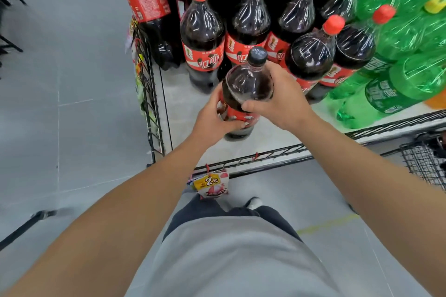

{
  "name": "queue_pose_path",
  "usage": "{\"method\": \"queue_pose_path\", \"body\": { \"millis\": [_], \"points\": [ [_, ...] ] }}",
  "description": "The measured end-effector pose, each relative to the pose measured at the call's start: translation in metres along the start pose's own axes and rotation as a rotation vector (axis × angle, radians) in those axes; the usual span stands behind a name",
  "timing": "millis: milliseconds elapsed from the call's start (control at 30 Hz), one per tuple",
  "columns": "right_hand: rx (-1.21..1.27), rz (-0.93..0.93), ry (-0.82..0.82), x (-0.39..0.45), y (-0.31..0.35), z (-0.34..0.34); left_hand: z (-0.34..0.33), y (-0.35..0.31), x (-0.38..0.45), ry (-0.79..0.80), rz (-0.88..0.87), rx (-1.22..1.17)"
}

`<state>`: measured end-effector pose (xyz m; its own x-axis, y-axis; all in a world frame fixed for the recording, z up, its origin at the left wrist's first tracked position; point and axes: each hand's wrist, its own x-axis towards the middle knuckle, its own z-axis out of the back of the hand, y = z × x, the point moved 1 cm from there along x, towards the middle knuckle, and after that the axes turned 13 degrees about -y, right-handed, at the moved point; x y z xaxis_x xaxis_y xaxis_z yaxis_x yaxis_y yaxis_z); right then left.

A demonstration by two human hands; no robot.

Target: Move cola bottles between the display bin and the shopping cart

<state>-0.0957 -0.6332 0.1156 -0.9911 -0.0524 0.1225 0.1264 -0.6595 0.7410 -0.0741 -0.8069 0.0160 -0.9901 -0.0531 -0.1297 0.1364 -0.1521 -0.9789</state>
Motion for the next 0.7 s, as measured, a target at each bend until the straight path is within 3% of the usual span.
{"method": "queue_pose_path", "body": {
  "millis": [467,700],
  "points": [
    [-0.089,-0.036,0.011,0.04,-0.019,0.025,-0.046,-0.015,0.032,-0.172,0.009,-0.035],
    [-0.128,0.007,-0.103,0.051,-0.02,0.024,-0.056,-0.019,0.052,-0.195,0.012,0.018]
  ]
}}
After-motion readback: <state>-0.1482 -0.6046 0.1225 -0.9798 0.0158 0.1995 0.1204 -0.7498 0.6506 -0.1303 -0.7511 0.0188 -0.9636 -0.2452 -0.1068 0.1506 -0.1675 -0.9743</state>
